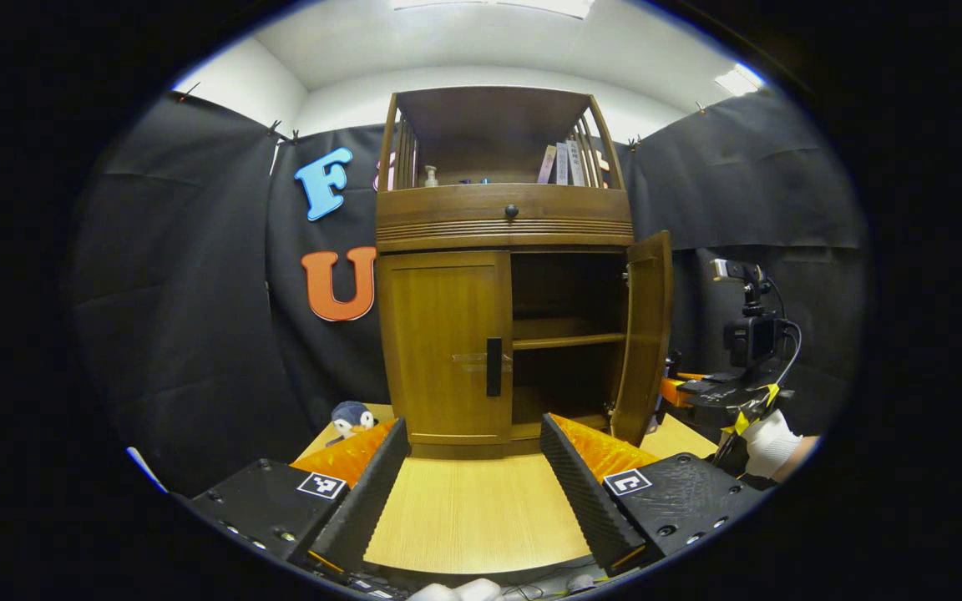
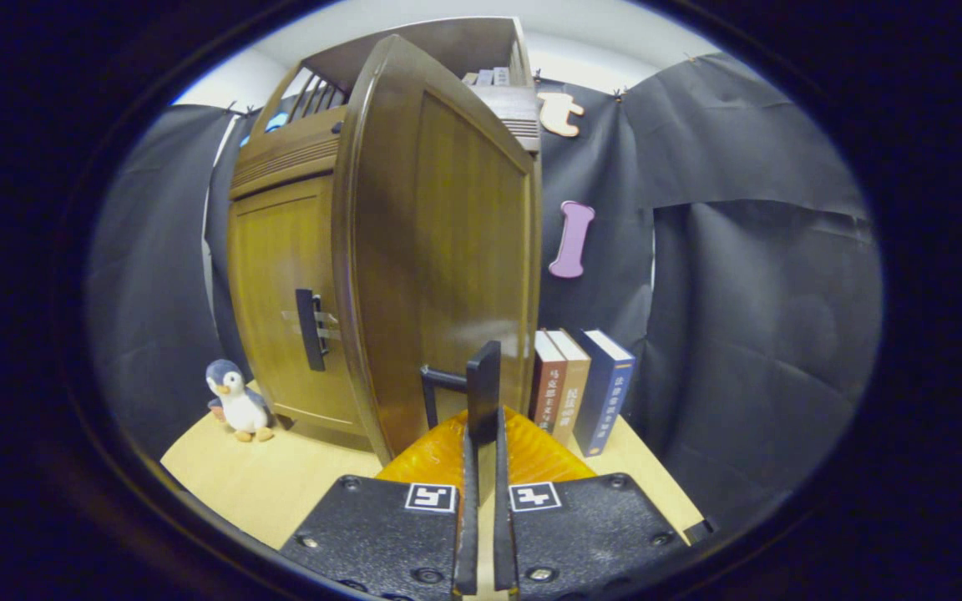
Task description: Open the right door of the double-door shoe cabinet with the right hand, and open the left door with the left hand.
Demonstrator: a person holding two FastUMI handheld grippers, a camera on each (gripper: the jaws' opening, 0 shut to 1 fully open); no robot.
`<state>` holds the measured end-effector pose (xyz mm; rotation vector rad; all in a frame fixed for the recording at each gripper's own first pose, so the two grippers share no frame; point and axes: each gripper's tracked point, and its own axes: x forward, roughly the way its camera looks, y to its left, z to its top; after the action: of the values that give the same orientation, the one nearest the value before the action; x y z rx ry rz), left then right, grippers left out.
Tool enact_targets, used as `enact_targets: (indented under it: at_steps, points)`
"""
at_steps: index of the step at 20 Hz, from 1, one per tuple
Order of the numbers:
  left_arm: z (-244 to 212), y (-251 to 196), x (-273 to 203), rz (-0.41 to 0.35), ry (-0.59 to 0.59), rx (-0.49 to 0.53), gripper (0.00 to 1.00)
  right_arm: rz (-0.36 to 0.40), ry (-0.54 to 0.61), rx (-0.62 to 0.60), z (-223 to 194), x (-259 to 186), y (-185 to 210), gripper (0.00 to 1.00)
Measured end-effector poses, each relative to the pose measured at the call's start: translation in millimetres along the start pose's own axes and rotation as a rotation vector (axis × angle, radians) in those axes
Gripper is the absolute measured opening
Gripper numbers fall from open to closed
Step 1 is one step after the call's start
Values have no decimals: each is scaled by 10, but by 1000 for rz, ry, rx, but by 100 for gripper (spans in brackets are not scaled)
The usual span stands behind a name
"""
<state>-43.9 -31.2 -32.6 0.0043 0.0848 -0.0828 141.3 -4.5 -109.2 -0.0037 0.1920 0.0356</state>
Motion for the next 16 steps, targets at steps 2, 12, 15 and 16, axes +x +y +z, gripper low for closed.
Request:
enact_targets:
  at_steps: [2,12,15,16]
  points:
    - [-2,-70,54,-12,-1,0,96,-48,-1,-4,12,-37,-235,6]
    - [61,-455,274,17,23,5,96,56,23,-23,53,-15,-684,4]
    - [101,-564,310,54,19,-1,96,103,29,-24,60,14,-825,4]
    - [114,-608,313,65,19,-6,96,119,34,-28,66,25,-861,3]
